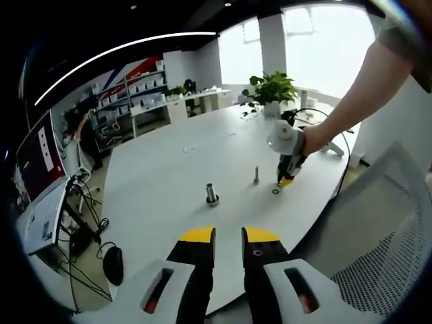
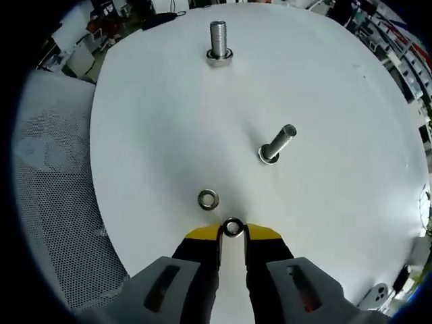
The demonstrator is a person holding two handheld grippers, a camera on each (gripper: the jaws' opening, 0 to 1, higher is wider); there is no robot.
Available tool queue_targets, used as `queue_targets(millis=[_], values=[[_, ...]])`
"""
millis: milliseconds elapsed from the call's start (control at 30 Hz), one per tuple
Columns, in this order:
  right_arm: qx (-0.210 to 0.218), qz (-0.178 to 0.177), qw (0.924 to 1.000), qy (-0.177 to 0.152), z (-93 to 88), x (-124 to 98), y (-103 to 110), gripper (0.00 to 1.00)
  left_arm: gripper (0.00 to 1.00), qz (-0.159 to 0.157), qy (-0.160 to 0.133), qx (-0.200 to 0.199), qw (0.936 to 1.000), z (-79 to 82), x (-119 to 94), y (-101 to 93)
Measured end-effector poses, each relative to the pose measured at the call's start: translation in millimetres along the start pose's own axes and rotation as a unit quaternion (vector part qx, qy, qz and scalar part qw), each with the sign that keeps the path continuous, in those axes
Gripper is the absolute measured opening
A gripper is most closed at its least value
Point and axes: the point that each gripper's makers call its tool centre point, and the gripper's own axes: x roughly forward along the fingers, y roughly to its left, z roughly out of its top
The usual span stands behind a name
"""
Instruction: Place the washer onto the threaded stud by aligning its center hole with the stud, sliding it down to the base, and recovering from edge contact or off-axis alignment until the washer reaches the visible bottom stop.
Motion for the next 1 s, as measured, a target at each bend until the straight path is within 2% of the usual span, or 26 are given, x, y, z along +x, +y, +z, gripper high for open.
queue_targets(millis=[133, 200, 300, 433, 800, 900, 1000], values=[[0.005, 0.01, 0.9998, 0.018, 0.7, 0.9, -1.6, 0.15, 0.13, 0.002, 0.002, 0.002, 1.0, -0.4, 0.0, 0.2], [-0.02, 0.008, 0.9987, 0.047, 0.0, 1.0, -0.4, 0.15, 0.13, 0.003, 0.003, 0.002, 1.0, -0.4, 0.0, 0.5], [-0.03, 0.0, 0.9974, 0.066, 0.9, 3.1, 0.6, 0.15, 0.13, 0.003, 0.003, 0.003, 1.0, -0.7, -0.1, 0.2], [-0.023, -0.004, 0.997, 0.074, 0.1, 1.9, 0.3, 0.15, 0.13, 0.004, 0.004, 0.003, 1.0, -1.3, 0.4, 1.0], [-0.002, -0.018, 0.9987, 0.048, -0.9, 1.6, 1.0, 0.15, 0.13, 0.002, 0.004, 0.0, 1.0, -1.1, 0.7, 0.9], [0.017, -0.028, 0.9989, 0.035, -0.5, 1.3, 0.3, 0.15, 0.13, 0.002, 0.002, 0.0, 1.0, -0.6, 0.2, 0.8], [0.013, -0.028, 0.9991, 0.03, -0.5, 1.3, 0.0, 0.15, 0.13, 0.001, 0.002, -0.001, 1.0, -0.7, 0.6, 0.9]])
